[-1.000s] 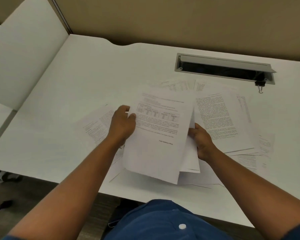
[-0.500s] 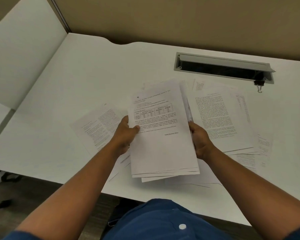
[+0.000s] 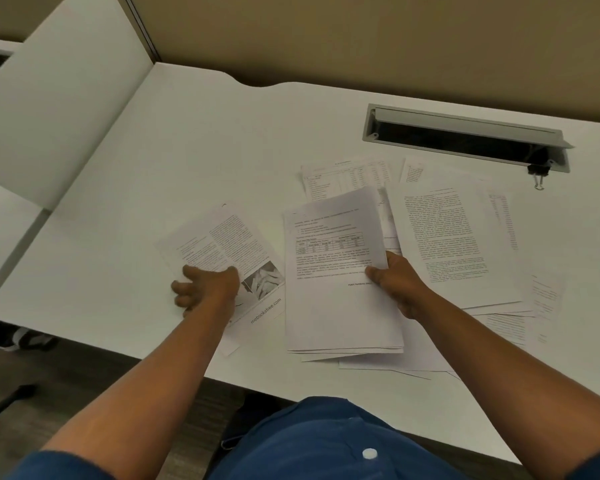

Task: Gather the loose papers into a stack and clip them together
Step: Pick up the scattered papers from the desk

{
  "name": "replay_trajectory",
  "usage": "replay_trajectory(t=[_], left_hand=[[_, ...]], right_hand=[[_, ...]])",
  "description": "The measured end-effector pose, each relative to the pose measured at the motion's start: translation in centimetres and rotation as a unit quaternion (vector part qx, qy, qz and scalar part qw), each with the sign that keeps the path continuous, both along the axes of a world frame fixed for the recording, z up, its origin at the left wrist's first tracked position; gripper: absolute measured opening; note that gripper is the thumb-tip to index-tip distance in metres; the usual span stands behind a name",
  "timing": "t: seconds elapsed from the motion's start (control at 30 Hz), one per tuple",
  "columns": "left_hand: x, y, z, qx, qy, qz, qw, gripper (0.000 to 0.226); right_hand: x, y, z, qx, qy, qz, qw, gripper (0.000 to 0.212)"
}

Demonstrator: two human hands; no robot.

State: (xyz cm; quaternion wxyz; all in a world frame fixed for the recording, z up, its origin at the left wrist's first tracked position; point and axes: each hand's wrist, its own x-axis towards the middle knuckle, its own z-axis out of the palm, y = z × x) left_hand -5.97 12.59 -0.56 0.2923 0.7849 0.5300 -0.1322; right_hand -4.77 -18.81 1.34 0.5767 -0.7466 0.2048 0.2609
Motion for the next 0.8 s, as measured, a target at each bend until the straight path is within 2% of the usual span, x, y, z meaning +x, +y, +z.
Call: replay_trajectory(t=[0.13,0.2,0.27,0.33,0.43,0.53,0.63,0.8], left_hand=[[-0.1,1.2,0.0,0.018,-0.029,0.059,0.998,0.115],[0.2,1.6,0.2,-0.015,-0.073,0.087,0.993,0.115],[0.1,1.7,0.8,-0.069,-0.16,0.099,0.98,0.106],[0.1,1.8,1.5,-0.079,-0.223,0.065,0.969,0.079],[1.1,1.9,4.3,-0.021,-0.233,-0.056,0.971,0.04],[2.8,1.8,8.9,0.015,-0.255,-0.166,0.953,0.032],[4.1,1.2,13.9,0.02,-0.297,-0.23,0.927,0.03],[5.0,0.1,17.8,-0.105,-0.356,-0.247,0.895,0.025]], right_hand=[[-0.1,0.2,-0.2,-0.004,0.001,-0.012,1.0,0.039],[-0.1,0.3,-0.3,-0.007,0.002,-0.014,1.0,0.04],[-0.1,0.5,-0.2,-0.007,0.003,-0.016,1.0,0.04],[0.0,0.6,0.0,-0.005,0.001,-0.016,1.0,0.039],[0.1,0.6,0.0,-0.006,-0.005,-0.016,1.0,0.038],[0.1,0.6,0.1,-0.005,-0.007,-0.019,1.0,0.037],[0.0,0.8,0.3,0.004,-0.009,-0.026,1.0,0.037],[0.0,0.6,0.6,0.058,-0.006,-0.067,0.996,0.034]])
